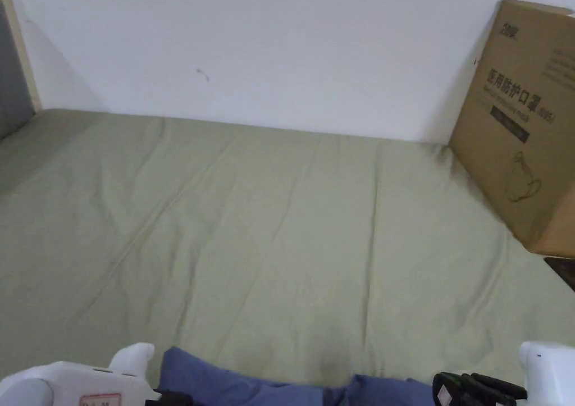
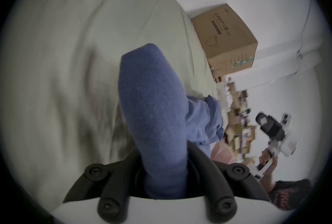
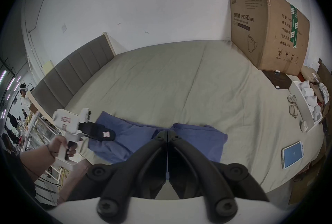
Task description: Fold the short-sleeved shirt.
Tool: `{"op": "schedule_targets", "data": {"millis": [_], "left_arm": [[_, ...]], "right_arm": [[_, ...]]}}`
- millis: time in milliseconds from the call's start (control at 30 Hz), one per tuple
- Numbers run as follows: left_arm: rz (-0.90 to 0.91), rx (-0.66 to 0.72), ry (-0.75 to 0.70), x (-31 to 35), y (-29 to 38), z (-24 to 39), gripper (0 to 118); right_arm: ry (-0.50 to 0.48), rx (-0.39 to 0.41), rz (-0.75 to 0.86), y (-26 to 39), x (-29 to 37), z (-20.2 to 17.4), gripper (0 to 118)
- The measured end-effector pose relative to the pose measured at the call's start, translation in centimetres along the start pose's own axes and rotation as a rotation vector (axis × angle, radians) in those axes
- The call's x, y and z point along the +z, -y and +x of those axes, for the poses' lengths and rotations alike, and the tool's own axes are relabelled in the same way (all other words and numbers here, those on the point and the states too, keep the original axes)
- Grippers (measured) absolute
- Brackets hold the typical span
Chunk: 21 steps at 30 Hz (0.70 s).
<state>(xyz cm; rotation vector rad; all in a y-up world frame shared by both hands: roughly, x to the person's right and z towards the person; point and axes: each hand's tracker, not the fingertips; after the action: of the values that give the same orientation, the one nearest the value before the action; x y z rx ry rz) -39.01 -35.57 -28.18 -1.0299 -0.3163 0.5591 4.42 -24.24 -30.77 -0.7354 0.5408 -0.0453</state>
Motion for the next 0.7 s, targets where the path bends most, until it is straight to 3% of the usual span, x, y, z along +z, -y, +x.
{"op": "schedule_targets", "data": {"millis": [67,167,233,300,367,533,567,600,667,700], "left_arm": [[0.055,-0.131,-0.249,3.1,-0.1,1.5,6],[0.136,-0.196,-0.596,5.9,0.2,2.8,6],[0.122,-0.271,-0.645,5.4,0.3,4.0,6],[0.078,-0.212,-0.499,4.0,-0.1,5.8,6],[0.079,-0.077,-0.258,2.3,-0.7,7.3,6],[0.012,0.093,0.098,-4.8,-1.9,11.5,10],[-0.009,0.108,0.168,-6.0,-2.1,12.2,19],[0.009,0.023,0.153,-7.0,-2.7,12.5,48],[-0.023,0.026,0.181,-8.1,-2.5,13.5,107],[0.012,0.016,0.171,-7.6,-2.6,13.7,118]], "right_arm": [[-0.010,-0.004,0.005,0.0,0.3,0.1,0],[-0.024,-0.007,0.017,0.3,0.7,0.4,0],[-0.030,-0.006,0.024,0.5,1.0,0.6,0],[-0.031,-0.006,0.025,0.7,1.2,0.8,0],[-0.033,-0.014,0.023,0.8,1.5,1.1,0],[-0.028,-0.048,0.042,1.0,2.5,2.3,0],[-0.025,-0.054,0.043,1.1,2.7,2.6,0],[-0.022,-0.060,0.042,1.1,2.8,2.9,0],[-0.011,-0.072,0.041,1.1,3.1,3.5,0],[-0.005,-0.077,0.042,1.1,3.2,3.8,0]]}}
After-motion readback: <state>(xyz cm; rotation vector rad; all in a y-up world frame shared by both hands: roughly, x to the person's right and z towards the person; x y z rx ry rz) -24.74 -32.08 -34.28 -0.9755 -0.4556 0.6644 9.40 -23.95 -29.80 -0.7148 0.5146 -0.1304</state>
